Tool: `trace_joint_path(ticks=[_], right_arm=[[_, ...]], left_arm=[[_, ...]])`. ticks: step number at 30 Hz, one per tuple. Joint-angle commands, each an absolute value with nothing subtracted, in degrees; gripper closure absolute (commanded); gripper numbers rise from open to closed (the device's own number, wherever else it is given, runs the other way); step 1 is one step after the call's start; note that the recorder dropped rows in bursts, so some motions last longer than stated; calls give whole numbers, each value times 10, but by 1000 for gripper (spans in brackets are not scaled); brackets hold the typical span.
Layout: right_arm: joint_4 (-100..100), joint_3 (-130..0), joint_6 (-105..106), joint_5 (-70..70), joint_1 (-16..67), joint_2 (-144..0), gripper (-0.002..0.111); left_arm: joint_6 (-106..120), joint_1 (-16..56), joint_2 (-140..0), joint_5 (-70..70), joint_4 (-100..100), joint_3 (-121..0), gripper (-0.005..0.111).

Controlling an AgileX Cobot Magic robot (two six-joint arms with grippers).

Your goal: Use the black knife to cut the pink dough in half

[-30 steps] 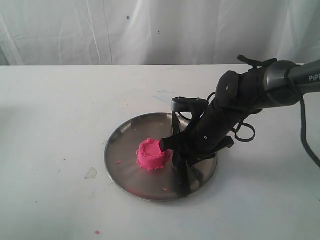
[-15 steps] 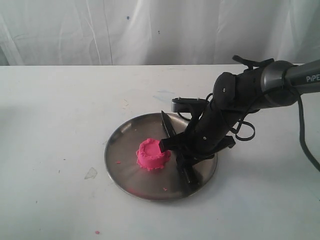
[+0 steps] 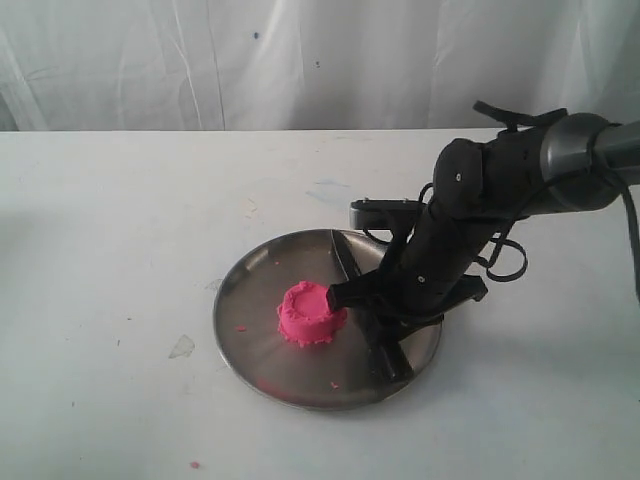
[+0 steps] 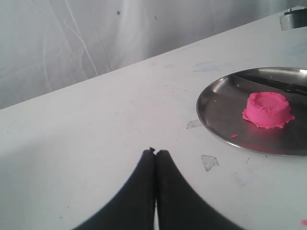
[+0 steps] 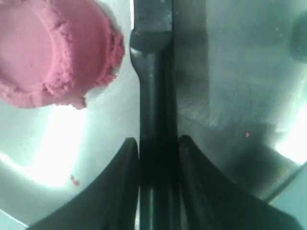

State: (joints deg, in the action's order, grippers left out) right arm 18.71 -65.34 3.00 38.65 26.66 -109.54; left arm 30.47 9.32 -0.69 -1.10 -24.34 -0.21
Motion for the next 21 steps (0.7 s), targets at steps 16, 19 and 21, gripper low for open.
trace_joint_path(ticks=[16,19,21], right_arm=[[83,-648,24,404,268,-1005,99],[63,-648,24,414,268,-988,99],[51,-648,24,419,268,-971,99]], left_arm=[[302,94,-4,-11,-248,0,107],[336,94,-4,-6,-248,0,107],[338,94,-4,-6,-248,0,107]])
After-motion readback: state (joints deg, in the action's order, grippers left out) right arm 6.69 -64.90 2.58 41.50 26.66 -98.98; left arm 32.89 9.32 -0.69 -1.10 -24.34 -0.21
